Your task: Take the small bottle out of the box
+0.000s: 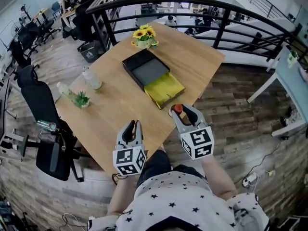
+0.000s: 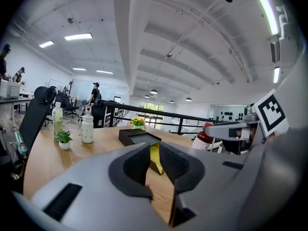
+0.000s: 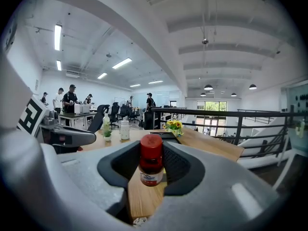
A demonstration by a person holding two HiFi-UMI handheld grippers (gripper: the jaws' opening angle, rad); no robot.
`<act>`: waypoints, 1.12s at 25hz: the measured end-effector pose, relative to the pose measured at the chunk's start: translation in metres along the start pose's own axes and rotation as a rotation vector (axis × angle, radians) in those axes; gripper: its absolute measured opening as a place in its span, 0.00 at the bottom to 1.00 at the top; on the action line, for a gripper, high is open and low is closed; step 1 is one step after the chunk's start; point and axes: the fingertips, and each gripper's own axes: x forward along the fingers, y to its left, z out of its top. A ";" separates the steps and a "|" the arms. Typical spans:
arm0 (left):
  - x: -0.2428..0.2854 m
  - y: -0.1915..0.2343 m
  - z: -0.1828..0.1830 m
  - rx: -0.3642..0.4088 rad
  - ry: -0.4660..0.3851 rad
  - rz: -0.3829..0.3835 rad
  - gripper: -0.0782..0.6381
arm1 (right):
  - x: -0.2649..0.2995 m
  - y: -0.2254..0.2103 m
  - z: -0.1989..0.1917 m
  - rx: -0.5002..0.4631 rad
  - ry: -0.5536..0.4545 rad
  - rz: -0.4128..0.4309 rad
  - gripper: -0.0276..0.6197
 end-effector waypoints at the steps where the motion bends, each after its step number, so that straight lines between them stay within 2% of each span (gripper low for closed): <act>1: -0.005 -0.001 0.000 -0.001 -0.005 0.003 0.18 | -0.006 0.003 0.000 0.001 -0.004 -0.001 0.26; 14: -0.050 -0.014 -0.004 -0.006 -0.037 -0.006 0.11 | -0.059 0.032 -0.004 0.006 -0.027 -0.004 0.26; 28: -0.054 -0.022 -0.006 0.004 -0.030 -0.025 0.11 | -0.065 0.039 -0.010 0.021 -0.040 0.005 0.26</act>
